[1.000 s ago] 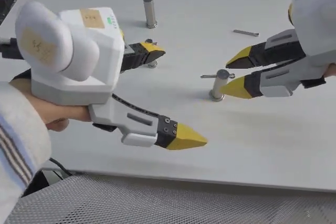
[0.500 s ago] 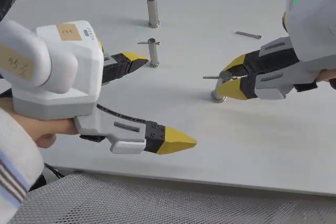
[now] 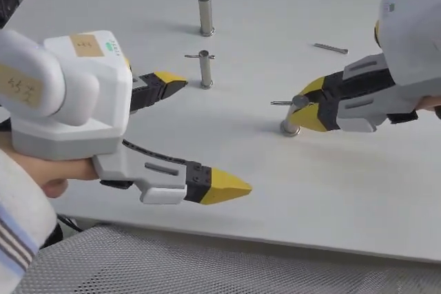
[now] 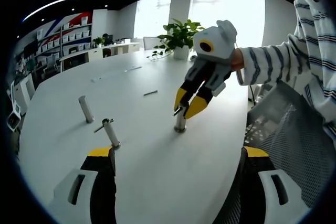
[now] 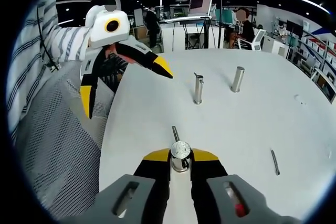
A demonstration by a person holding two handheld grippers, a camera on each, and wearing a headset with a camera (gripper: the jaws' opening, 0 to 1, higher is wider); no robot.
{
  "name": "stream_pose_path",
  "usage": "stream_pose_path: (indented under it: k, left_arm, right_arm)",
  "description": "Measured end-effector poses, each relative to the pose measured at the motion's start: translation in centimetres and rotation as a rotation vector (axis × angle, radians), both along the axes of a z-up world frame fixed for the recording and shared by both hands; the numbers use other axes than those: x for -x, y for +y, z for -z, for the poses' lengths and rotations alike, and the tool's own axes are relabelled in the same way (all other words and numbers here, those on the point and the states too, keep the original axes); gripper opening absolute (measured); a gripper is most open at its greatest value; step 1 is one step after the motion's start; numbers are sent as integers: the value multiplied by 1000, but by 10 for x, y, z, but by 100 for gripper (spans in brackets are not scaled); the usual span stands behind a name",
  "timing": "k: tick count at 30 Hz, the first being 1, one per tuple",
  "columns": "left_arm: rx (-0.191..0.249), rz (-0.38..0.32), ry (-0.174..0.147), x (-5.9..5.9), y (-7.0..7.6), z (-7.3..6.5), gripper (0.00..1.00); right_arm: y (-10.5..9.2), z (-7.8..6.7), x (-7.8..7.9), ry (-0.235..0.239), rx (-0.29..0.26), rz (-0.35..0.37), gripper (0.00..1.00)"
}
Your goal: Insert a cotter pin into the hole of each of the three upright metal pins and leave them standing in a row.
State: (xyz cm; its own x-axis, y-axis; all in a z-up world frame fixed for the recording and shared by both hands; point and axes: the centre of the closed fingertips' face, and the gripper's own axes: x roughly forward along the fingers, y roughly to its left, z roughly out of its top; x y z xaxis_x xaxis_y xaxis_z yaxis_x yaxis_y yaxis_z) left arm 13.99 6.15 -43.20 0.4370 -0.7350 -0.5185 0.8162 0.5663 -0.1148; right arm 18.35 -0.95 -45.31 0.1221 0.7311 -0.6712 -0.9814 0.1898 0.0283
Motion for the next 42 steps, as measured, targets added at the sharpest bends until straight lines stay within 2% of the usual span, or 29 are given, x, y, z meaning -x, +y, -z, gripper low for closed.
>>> stream_pose_path:
  k: [11, 18, 25, 28, 32, 38, 42]
  left_arm:
    - [20, -39, 3, -1, 10, 2, 99]
    - [17, -56, -2, -3, 16, 2, 99]
    - [23, -69, -10, -5, 19, 1, 99]
    - [21, -72, -9, -5, 20, 1, 99]
    - [23, -75, -5, -5, 21, 1, 97]
    - [43, -125, -12, -12, 26, -3, 99]
    - [35, -124, -8, -11, 27, -1, 99]
  right_arm:
    - [0, -1, -14, -21, 10, 52, 8]
    - [9, -8, -25, -25, -6, 73, 8]
    - [24, -10, -39, -39, -12, 62, 8]
    - [29, -10, -52, -53, -13, 53, 8]
    - [31, -10, -62, -61, -6, 44, 8]
    - [34, -9, -60, -61, 4, 36, 8]
    - [32, -5, -58, -51, 8, 25, 8]
